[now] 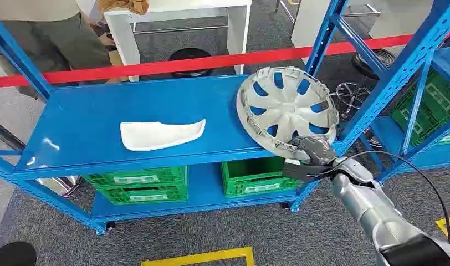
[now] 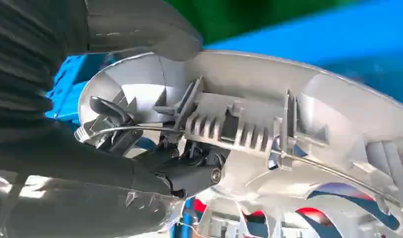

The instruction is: Take the parts from the cabinet and place them on the table.

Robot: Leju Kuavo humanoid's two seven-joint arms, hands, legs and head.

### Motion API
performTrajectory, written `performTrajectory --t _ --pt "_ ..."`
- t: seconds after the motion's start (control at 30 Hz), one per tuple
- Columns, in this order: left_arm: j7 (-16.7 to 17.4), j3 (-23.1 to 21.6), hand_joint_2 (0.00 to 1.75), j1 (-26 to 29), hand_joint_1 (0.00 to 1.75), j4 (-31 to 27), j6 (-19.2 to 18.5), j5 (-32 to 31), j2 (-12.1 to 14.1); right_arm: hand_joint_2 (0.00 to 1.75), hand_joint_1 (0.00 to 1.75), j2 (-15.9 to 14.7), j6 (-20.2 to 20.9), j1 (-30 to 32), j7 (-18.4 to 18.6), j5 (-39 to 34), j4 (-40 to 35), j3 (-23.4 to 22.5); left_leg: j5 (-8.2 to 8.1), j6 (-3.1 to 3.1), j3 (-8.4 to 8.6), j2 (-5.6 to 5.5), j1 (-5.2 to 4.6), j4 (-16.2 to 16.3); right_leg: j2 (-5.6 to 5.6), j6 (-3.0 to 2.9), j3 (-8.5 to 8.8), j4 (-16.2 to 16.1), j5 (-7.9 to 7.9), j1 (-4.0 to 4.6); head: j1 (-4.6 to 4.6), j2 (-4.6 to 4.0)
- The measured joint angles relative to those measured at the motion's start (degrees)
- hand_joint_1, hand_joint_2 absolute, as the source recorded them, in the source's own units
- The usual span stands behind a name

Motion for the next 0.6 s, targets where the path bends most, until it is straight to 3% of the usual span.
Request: performTrajectory --t 0.23,0.6 --pt "-0.18 0.00 1.75 0.00 0.00 0.00 0.07 -0.83 0.22 1.75 1.69 0.52 5.32 3.69 -6.29 -12.94 -6.96 -8.85 -0.01 0.00 0.01 0.07 0.00 0.00 0.02 0.00 -0.02 0.00 0.00 0.00 0.02 0.00" --pt "-0.26 -0.61 1.75 0.00 0.00 0.00 0.13 -2.34 0.70 1.75 1.69 1.22 15.68 13.04 -6.68 -20.93 -25.12 -17.05 -0.03 -0.04 -0.12 0.06 0.00 -0.02 0.02 -0.01 -0.06 0.00 -0.01 0.01 0.00 0.00"
